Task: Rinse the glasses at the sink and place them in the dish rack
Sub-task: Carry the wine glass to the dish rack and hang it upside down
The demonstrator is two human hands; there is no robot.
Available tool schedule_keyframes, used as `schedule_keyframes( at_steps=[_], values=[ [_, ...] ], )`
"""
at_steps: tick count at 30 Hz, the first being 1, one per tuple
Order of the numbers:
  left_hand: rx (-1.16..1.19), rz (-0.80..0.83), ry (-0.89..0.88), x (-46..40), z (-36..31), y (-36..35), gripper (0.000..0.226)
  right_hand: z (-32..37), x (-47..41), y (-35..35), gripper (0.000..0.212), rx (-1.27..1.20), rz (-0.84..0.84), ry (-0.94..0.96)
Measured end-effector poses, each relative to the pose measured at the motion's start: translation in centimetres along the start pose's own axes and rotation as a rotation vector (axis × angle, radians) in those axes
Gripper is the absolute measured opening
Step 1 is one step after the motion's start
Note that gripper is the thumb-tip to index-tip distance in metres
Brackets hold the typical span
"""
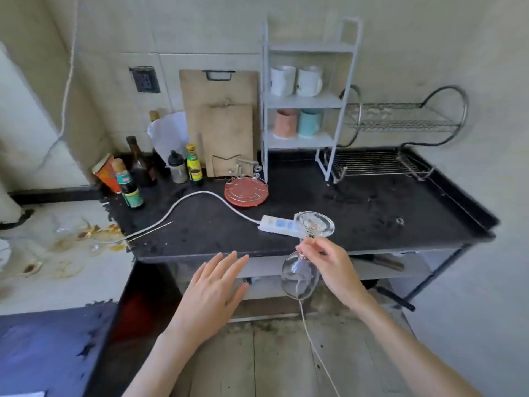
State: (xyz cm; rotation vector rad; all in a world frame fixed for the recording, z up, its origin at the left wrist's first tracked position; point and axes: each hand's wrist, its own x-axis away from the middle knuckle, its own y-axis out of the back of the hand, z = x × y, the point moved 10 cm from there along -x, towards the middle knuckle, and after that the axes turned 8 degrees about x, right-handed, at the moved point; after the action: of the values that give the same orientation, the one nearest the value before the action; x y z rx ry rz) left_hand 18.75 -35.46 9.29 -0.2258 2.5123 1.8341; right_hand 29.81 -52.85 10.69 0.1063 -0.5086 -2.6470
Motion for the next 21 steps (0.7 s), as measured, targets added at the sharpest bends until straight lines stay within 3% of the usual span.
schedule_keyframes(
  at_steps=[10,21],
  values=[
    [0.059,0.051,-0.104,-15.2,-16.9,-7.0,0.058,-8.3,-4.8,22.1,0.021,0.037,-0.176,-0.041],
    [0.03,0.119,-0.199,-31.6,-26.3,-12.1,0.06,-14.0,-13.9,36.5,0.012,0.053,-0.276,-0.082]
  ],
)
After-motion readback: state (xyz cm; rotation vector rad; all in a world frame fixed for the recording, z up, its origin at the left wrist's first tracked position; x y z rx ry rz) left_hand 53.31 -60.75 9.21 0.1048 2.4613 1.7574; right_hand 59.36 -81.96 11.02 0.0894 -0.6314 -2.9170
